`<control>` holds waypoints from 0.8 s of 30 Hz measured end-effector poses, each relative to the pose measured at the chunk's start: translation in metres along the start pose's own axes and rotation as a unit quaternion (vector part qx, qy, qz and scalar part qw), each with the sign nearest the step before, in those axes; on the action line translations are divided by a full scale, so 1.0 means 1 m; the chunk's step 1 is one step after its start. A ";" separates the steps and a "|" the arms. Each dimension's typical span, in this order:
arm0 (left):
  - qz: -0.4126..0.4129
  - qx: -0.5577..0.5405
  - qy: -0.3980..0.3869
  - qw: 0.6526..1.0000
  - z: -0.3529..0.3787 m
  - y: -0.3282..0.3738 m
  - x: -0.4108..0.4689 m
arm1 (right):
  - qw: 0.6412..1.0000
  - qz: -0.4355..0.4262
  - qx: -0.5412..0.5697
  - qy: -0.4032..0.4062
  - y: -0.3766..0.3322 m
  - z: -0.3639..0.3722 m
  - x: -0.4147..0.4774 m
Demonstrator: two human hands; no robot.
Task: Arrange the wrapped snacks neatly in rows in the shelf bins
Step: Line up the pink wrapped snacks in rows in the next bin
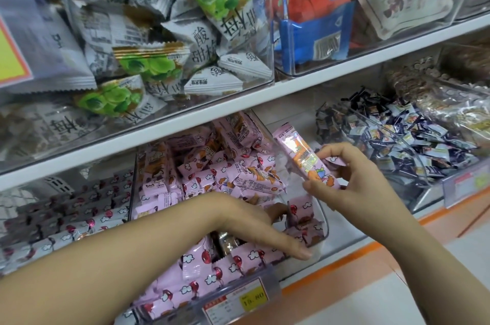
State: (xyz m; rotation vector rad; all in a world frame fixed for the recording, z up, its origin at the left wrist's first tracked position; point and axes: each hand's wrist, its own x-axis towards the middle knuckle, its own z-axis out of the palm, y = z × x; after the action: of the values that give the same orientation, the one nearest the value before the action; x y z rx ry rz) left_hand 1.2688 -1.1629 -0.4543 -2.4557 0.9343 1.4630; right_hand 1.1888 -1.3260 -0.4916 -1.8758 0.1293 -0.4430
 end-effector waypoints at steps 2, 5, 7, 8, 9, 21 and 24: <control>0.000 0.000 0.005 1.000 0.001 -0.001 0.000 | 1.000 0.012 -0.009 -0.018 -0.001 -0.002 -0.002; 0.002 0.008 0.024 1.000 0.001 -0.003 -0.002 | 0.999 0.020 -0.036 -0.034 -0.002 -0.001 -0.003; 0.010 -0.006 0.017 1.000 -0.001 -0.004 -0.004 | 0.998 0.022 -0.051 -0.035 -0.001 0.001 -0.003; 0.012 -0.024 0.006 1.000 -0.001 -0.004 -0.005 | 0.997 0.022 -0.059 -0.035 0.000 0.002 -0.002; 0.012 -0.038 -0.006 0.999 -0.002 -0.002 -0.006 | 0.997 0.023 -0.063 -0.034 0.001 0.003 -0.002; 0.022 -0.061 0.010 0.998 -0.001 0.001 0.001 | 0.997 0.033 -0.072 -0.002 0.006 0.013 0.001; 0.050 -0.092 0.029 0.994 -0.002 -0.007 -0.007 | 0.997 0.039 -0.067 -0.009 0.009 0.014 0.002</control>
State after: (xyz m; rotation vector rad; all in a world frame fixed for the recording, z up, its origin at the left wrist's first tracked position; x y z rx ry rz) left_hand 1.2718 -1.1551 -0.4490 -2.6291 0.9875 1.5851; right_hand 1.1964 -1.3177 -0.5036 -1.9989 0.2248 -0.3715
